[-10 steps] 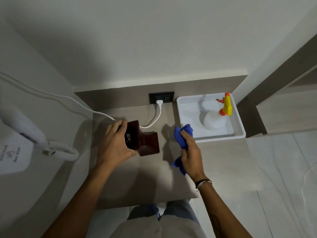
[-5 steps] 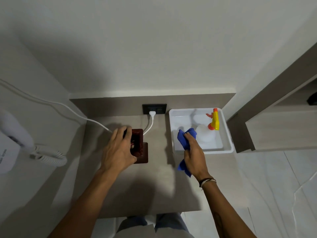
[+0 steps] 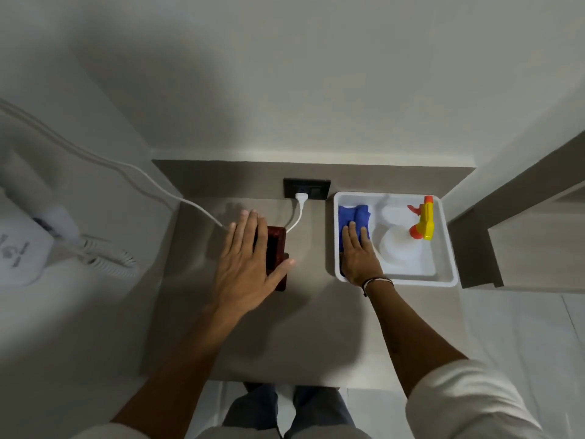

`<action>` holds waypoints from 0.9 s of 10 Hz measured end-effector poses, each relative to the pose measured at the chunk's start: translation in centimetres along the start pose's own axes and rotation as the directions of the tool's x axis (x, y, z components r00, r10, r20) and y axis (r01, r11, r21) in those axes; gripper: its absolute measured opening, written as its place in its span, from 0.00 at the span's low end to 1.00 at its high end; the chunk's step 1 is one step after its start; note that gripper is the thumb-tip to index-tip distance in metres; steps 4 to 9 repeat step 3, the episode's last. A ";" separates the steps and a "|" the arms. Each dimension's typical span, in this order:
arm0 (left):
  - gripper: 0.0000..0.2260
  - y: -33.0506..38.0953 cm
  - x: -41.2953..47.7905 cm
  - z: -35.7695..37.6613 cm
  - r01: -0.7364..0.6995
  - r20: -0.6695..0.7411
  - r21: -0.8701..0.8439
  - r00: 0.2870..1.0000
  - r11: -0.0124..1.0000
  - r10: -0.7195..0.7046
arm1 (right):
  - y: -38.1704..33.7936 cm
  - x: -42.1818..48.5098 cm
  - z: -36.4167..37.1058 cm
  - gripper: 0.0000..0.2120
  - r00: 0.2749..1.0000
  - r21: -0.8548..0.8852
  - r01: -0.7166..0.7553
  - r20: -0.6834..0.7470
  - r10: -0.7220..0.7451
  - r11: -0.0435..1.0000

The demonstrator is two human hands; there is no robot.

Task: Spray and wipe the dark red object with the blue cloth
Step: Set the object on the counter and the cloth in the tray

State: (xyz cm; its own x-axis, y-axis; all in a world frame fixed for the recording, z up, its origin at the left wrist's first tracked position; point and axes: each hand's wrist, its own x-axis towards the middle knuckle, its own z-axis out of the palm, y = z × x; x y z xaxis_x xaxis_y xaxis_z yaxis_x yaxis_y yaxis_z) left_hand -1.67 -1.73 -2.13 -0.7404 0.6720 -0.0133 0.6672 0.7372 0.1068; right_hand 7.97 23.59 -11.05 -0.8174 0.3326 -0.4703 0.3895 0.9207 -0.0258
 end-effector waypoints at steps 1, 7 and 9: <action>0.45 0.3 -0.2 0.2 0.008 -0.040 0.031 0.999 0.999 -0.007 | -0.2 -0.2 -0.1 0.31 0.999 0.007 0.013 -0.036 -0.012 1.000; 0.46 0.6 -0.1 0.1 0.051 -0.016 -0.012 0.999 0.999 -0.051 | -1.6 -1.7 -1.6 0.31 0.975 0.173 0.006 -0.219 0.033 0.985; 0.46 0.6 -0.1 0.1 0.051 -0.016 -0.012 0.999 0.999 -0.051 | -1.6 -1.7 -1.6 0.31 0.975 0.173 0.006 -0.219 0.033 0.985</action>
